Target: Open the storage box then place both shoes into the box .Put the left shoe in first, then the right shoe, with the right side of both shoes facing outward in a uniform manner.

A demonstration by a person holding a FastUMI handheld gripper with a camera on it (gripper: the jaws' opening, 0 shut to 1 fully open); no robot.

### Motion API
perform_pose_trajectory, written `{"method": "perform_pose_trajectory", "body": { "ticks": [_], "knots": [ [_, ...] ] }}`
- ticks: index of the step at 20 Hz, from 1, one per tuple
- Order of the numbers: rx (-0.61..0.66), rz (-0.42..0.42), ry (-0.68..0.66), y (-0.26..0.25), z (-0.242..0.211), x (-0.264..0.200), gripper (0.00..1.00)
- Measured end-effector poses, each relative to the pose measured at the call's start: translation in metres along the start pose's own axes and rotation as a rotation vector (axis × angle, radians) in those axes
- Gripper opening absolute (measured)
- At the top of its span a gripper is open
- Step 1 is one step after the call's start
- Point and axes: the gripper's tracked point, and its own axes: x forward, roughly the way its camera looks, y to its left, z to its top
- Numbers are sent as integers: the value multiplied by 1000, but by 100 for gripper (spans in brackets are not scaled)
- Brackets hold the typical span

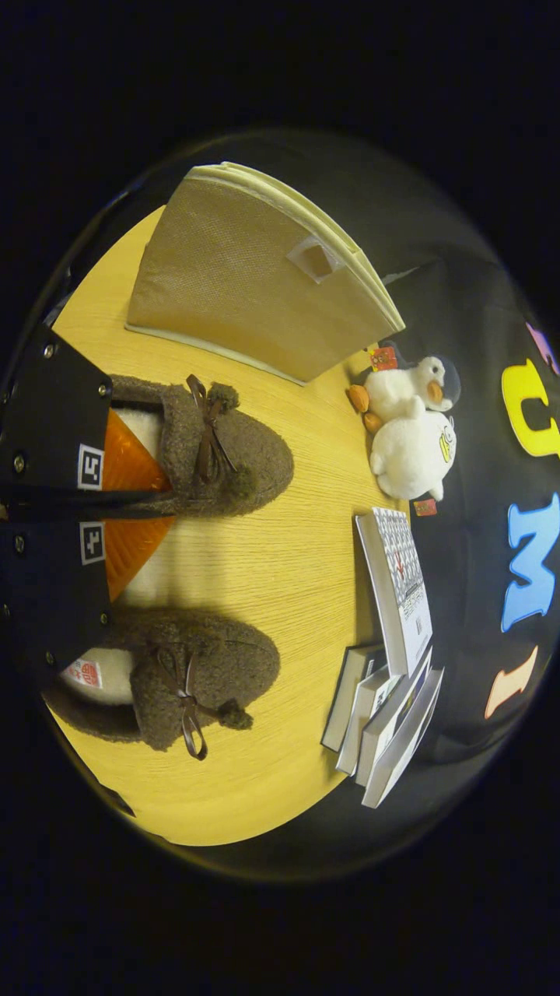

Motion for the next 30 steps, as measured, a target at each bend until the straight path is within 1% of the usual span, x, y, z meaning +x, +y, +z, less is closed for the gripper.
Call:
{"method": "perform_pose_trajectory", "body": {
  "ticks": [3,9,13,19,25,30],
  "knots": [
    [79,22,11,9,9,-12,0],
    [167,44,-51,27,45,-47,0],
    [222,89,-97,51,73,-73,0],
    [235,106,-179,87,114,-106,0],
    [270,172,-200,143,132,-113,0],
    [274,201,-184,185,133,-98,0]
  ]
}}
